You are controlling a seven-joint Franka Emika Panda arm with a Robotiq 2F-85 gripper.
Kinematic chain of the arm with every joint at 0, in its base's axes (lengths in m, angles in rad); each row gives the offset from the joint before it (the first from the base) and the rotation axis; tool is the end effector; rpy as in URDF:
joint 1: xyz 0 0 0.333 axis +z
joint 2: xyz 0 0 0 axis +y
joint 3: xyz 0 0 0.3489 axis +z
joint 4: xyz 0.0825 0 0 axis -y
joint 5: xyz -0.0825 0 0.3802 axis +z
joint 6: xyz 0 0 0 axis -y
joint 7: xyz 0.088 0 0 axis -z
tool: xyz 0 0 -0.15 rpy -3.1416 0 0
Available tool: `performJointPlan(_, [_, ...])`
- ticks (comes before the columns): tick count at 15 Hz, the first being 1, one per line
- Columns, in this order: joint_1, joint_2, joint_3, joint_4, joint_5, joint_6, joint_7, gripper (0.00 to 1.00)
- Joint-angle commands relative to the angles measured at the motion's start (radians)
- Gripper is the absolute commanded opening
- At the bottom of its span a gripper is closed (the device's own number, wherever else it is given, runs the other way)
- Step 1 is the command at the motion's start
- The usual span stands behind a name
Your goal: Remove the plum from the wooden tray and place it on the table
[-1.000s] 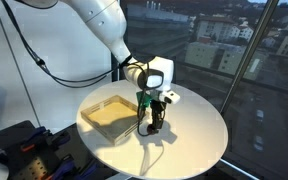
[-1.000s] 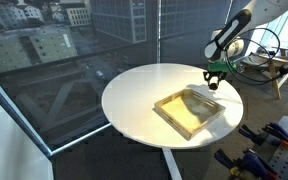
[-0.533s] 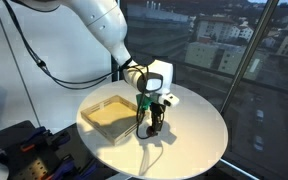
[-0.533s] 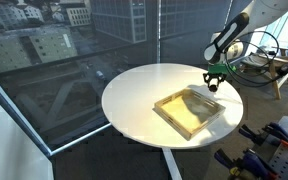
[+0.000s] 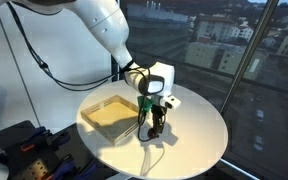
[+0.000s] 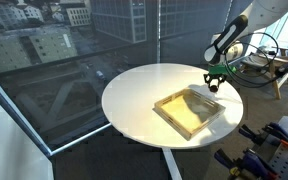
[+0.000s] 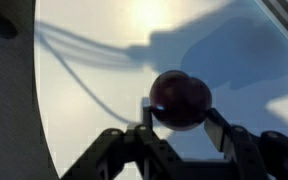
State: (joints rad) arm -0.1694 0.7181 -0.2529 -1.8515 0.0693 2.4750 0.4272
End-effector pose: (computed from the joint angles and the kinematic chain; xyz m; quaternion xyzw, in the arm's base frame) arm 0.5903 -0.2592 0.1217 0.9084 -0.4119 -0.0348 0.0634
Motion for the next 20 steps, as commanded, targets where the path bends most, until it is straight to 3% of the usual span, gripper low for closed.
performJointPlan(1, [-0.013, 0.026, 0.0, 0.04, 0.024, -0.006, -0.013, 0.31])
performJointPlan(8, [-0.015, 0.047, -0.004, 0.059, 0.023, -0.009, -0.012, 0.31])
performJointPlan(9, [-0.014, 0.049, -0.004, 0.06, 0.023, -0.009, -0.011, 0.47])
performJointPlan(10, [-0.013, 0.05, -0.005, 0.061, 0.023, -0.008, -0.01, 0.8])
performJointPlan(12, [-0.012, 0.051, -0.005, 0.061, 0.023, -0.008, -0.009, 0.82])
performJointPlan(14, [-0.012, 0.05, -0.005, 0.061, 0.023, -0.009, -0.009, 0.97])
performJointPlan(15, [-0.011, 0.05, -0.005, 0.061, 0.023, -0.008, -0.009, 1.0])
performJointPlan(20, [-0.004, 0.039, -0.004, 0.054, 0.018, -0.021, -0.01, 1.0])
